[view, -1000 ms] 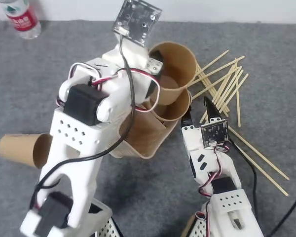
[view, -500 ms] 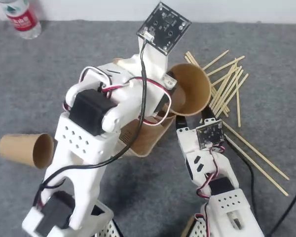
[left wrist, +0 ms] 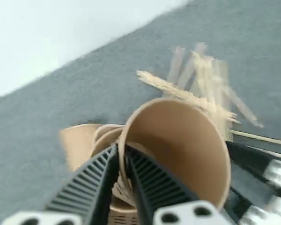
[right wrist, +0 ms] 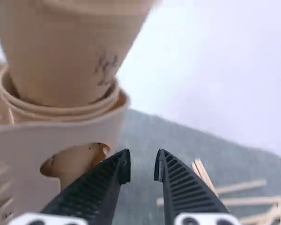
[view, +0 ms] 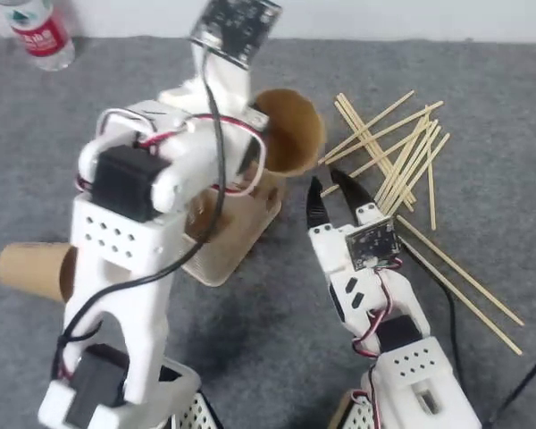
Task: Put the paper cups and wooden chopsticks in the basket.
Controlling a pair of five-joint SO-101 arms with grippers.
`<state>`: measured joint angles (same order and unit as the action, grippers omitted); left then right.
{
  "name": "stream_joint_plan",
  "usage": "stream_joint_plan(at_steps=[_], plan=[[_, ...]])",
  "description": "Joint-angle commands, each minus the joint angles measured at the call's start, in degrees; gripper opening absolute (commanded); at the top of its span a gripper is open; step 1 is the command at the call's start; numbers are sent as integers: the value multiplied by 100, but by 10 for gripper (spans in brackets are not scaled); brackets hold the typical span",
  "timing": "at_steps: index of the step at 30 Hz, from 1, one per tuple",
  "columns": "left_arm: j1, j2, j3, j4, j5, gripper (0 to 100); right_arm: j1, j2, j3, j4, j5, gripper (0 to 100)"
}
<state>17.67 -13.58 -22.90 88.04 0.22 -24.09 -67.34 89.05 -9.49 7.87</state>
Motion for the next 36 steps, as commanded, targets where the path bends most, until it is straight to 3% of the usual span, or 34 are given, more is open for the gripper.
stream_joint_plan(at_steps=[1, 9, 11, 12, 20, 26, 36], plan=[[-308, 0, -163, -105, -105, 12, -347, -4, -598, 40, 237, 102], [-352, 0, -163, -105, -114, 12, -884, 1226, -2145, 1182, 273, 92], [-352, 0, -163, -105, -123, 12, -875, 1613, -2347, 1253, 273, 45], [-352, -9, -163, -105, -185, 12, -857, 1745, -2365, 1244, 273, 7], [-615, 0, -127, -220, -422, 12, -875, 1938, -2163, 1191, 264, 7], [-1090, 0, 558, -695, -422, 12, -998, 1982, -2198, 822, 273, 7], [-1204, 0, 1657, -1468, -431, 13, -1086, 1991, -2233, 497, 273, 7]])
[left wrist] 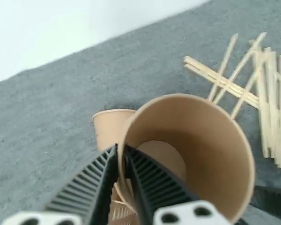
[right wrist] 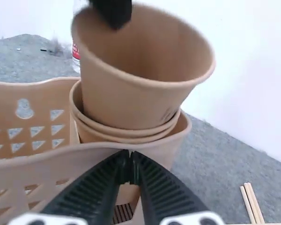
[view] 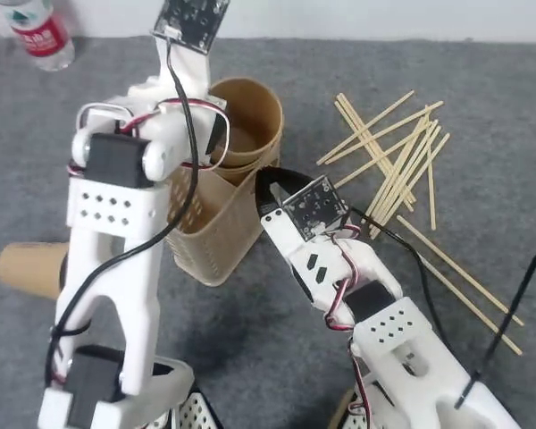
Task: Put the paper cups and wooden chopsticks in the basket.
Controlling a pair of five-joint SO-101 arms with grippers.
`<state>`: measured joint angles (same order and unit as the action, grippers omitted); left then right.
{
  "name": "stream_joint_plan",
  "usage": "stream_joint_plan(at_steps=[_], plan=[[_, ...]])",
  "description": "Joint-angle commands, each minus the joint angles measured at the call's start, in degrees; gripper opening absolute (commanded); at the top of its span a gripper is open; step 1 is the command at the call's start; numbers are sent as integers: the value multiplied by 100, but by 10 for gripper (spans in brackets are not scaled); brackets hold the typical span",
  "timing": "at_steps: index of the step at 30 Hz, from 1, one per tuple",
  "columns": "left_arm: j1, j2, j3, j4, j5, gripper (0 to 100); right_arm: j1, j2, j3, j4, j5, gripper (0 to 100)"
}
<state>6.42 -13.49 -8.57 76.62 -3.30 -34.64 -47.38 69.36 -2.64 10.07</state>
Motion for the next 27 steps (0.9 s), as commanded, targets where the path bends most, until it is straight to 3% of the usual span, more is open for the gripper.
stream_joint_plan(at_steps=[1, 8, 13, 19, 27], plan=[[-97, -9, 277, -352, -88, 24, -31, -4, -264, -189, 53, 7], [-448, -79, 233, -352, -123, 330, -31, -4, -246, -163, 53, 7], [-923, -62, -462, -484, -413, 318, -22, -4, -220, -127, 53, 7], [-1960, 659, -462, -2295, -378, 287, -4, -13, 53, -145, 88, 7], [-2031, 2734, -1262, -2497, -387, 222, 374, -66, 334, -189, 79, 7]])
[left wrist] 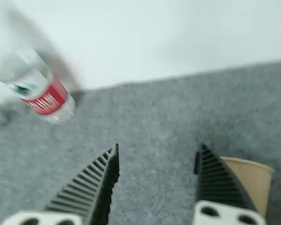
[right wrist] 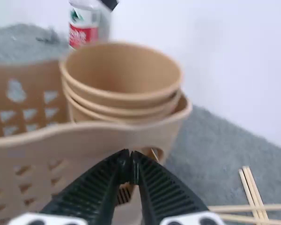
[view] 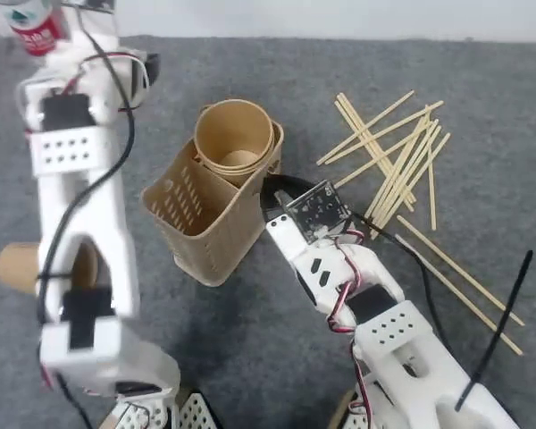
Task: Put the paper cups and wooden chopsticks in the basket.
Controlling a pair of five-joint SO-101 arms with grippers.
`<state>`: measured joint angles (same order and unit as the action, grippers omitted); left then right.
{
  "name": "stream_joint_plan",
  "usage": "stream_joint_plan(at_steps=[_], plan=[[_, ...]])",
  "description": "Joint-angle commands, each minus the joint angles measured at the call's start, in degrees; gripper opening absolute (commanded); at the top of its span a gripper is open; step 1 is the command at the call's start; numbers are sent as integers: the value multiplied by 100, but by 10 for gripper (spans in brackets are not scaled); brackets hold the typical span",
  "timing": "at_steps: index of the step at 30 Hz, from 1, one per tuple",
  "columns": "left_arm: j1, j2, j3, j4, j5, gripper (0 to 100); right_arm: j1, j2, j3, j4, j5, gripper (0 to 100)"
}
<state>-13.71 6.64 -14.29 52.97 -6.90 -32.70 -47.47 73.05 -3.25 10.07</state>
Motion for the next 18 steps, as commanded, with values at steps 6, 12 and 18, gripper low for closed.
stream_joint_plan(at_steps=[6, 12, 18], plan=[[-141, 2189, -1710, -62, -44, 217, 391, -13, -26, -127, 88, 7], [158, 3473, -3538, 765, -378, 252, 391, -4, -26, -127, 88, 7], [668, 4475, -5578, 2031, -378, 295, 400, -4, -18, -119, 97, 7]])
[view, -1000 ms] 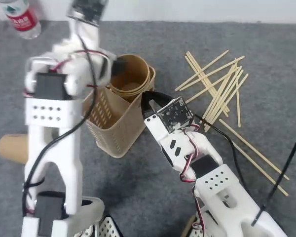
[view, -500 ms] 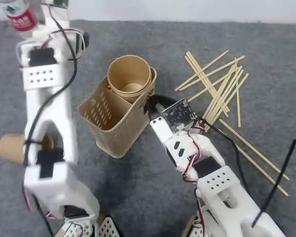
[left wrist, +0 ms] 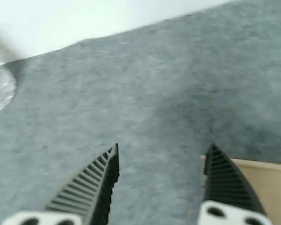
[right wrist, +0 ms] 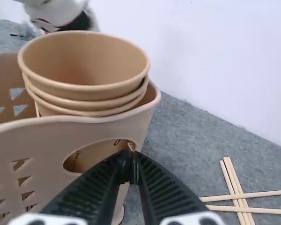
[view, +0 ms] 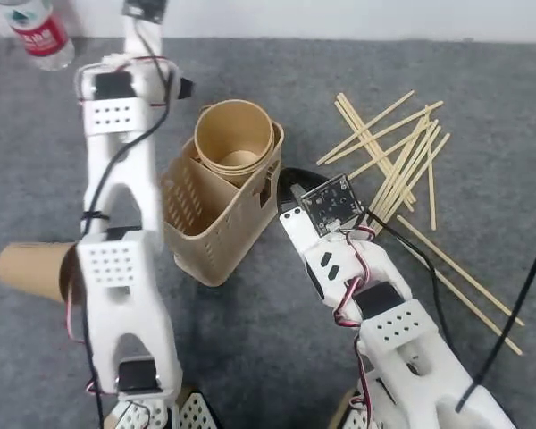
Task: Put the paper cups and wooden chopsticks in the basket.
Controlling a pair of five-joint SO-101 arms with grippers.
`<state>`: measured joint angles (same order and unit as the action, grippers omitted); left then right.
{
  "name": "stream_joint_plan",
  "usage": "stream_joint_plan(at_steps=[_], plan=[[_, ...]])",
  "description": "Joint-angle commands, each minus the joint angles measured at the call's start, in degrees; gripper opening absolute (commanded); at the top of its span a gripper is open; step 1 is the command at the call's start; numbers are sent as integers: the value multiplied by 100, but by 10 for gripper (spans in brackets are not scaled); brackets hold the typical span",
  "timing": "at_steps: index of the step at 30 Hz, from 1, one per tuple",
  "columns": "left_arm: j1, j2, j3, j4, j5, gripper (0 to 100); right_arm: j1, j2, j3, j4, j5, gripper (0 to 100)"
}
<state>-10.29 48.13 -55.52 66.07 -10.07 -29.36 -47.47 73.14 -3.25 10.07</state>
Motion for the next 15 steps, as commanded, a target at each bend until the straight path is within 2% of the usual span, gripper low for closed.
stream_joint_plan(at_steps=[1, 6, 15], plan=[[387, 484, -1736, 853, -62, 295, 66, -4, -26, -119, 97, 7], [545, 1310, -2580, 1266, -149, 296, 66, -4, -26, -92, 97, 7], [440, 1890, -2844, 2382, -1178, 295, 48, -4, 88, -224, 97, 7]])
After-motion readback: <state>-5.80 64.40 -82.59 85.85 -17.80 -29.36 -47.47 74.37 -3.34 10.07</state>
